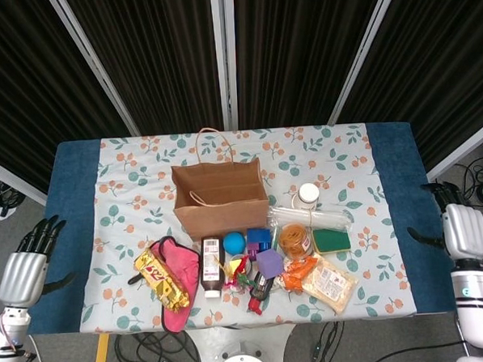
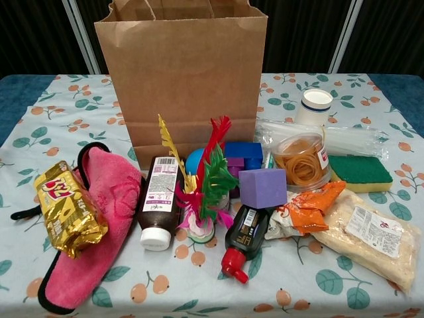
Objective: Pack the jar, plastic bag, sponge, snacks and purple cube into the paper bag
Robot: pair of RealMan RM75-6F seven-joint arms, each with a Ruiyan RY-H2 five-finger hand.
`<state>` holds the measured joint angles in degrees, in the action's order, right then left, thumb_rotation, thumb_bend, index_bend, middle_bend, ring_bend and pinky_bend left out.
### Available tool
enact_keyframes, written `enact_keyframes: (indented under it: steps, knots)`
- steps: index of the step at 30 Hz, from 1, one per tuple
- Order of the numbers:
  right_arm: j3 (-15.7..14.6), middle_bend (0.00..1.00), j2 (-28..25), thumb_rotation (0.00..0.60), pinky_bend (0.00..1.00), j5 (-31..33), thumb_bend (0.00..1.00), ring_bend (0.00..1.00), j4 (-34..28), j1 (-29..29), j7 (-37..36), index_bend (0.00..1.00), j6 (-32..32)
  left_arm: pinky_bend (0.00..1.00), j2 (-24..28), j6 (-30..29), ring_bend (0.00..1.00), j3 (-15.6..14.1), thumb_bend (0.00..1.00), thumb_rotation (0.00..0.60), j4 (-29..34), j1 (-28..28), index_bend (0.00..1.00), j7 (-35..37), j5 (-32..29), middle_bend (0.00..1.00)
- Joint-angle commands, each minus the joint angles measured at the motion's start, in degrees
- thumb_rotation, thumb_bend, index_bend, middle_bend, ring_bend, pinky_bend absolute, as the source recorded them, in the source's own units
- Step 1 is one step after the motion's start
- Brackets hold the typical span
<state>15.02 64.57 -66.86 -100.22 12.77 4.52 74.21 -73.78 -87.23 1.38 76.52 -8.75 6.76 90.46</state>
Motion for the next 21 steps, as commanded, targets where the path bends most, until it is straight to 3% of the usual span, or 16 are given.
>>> enact_keyframes:
  steps: [1, 8, 14, 21]
  knots:
    - [3.2, 0.20, 1.8, 0.600, 0.24, 6.0, 0.06, 0.11, 1.0, 6.5, 6.2, 0.22, -6.2, 0.20, -0.1, -0.3, 0.06, -0.2, 0.10, 0.600, -0.5, 0.4, 0.10, 0.9, 0.0, 0.16]
    - [5.4, 0.20, 7.6, 0.600, 0.25, 14.0, 0.07, 0.11, 7.4, 16.7, 15.2, 0.22, -13.8, 0.20, 0.0, -0.8, 0.06, -1.1, 0.10, 0.600, -1.0, 0.6, 0.10, 2.4, 1.4, 0.16]
    - [3.2, 0.20, 10.4, 0.600, 0.25, 16.9, 0.06, 0.11, 10.4, 22.4, 22.0, 0.22, -18.0, 0.20, 0.5, -1.4, 0.06, -1.2, 0.10, 0.600, -1.2, 0.8, 0.10, 3.6, 1.8, 0.16]
    - [0.7, 0.20, 10.3, 0.600, 0.25, 18.1, 0.06, 0.11, 9.6, 26.0, 26.3, 0.23, -20.9, 0.20, 0.7, -2.0, 0.06, -1.2, 0.10, 0.600, -1.5, 1.0, 0.10, 4.2, 2.1, 0.16]
